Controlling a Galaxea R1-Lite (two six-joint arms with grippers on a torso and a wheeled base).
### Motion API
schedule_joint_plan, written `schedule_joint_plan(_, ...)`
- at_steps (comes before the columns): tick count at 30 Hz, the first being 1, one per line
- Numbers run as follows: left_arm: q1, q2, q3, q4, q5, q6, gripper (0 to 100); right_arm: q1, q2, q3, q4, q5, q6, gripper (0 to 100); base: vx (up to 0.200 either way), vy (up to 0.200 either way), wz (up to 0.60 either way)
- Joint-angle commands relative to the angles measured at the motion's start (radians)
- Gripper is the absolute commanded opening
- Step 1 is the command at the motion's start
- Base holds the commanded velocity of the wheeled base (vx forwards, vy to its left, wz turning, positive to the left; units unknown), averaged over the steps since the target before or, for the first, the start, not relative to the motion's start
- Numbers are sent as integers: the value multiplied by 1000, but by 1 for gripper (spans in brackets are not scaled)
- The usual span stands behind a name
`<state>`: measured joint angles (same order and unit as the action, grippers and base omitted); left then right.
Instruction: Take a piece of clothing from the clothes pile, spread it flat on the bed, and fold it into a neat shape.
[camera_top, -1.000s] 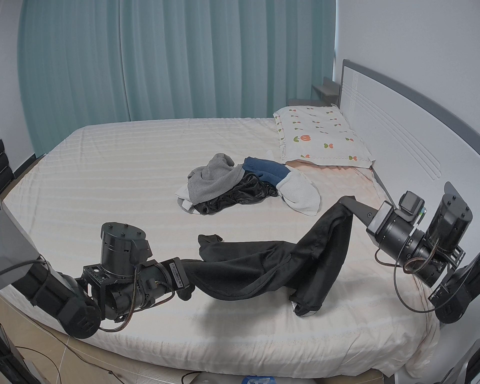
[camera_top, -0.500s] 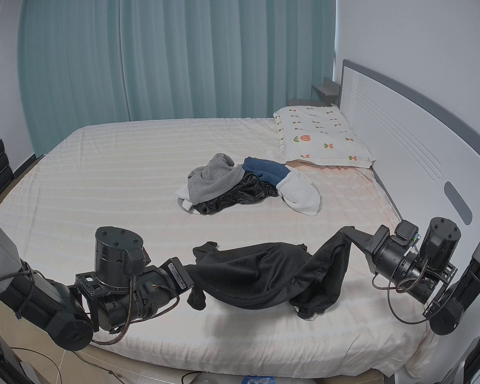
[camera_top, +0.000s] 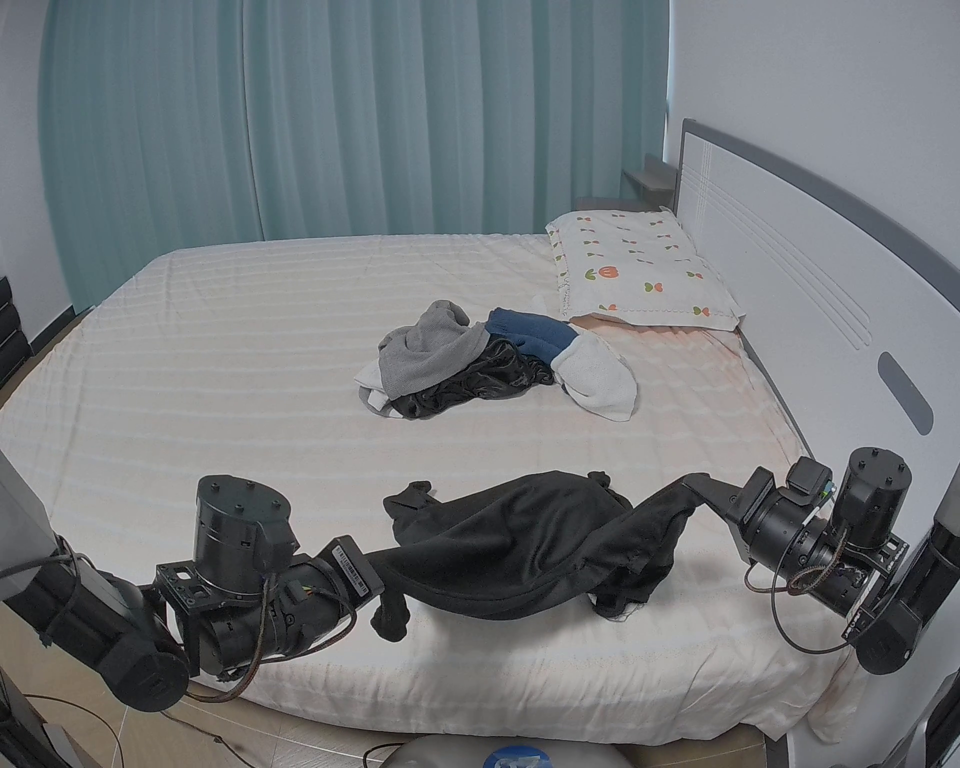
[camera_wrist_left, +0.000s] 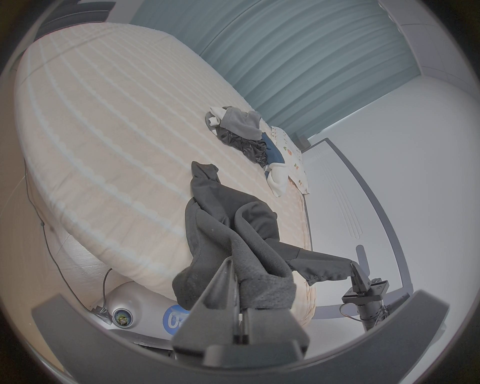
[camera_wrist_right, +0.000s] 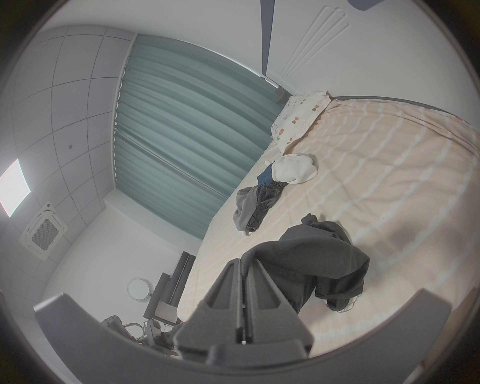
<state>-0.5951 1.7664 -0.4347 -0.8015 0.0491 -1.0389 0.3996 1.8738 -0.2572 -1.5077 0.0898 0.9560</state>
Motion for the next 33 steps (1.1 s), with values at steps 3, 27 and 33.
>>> schedule_joint_plan(3, -8, 50, -15, -2, 9, -12, 0, 2, 8, 3, 3, 1, 0, 0, 0, 0, 0)
schedule_joint_plan(27, 49, -48, -44, 10, -2, -59, 0, 48, 65, -120, 93, -272, -92, 0, 0, 158, 0)
schedule_joint_plan(33, 86, -50, -24, 8, 8, -67, 0, 45, 80, -146, 32, -306, -86, 0, 0, 200, 0)
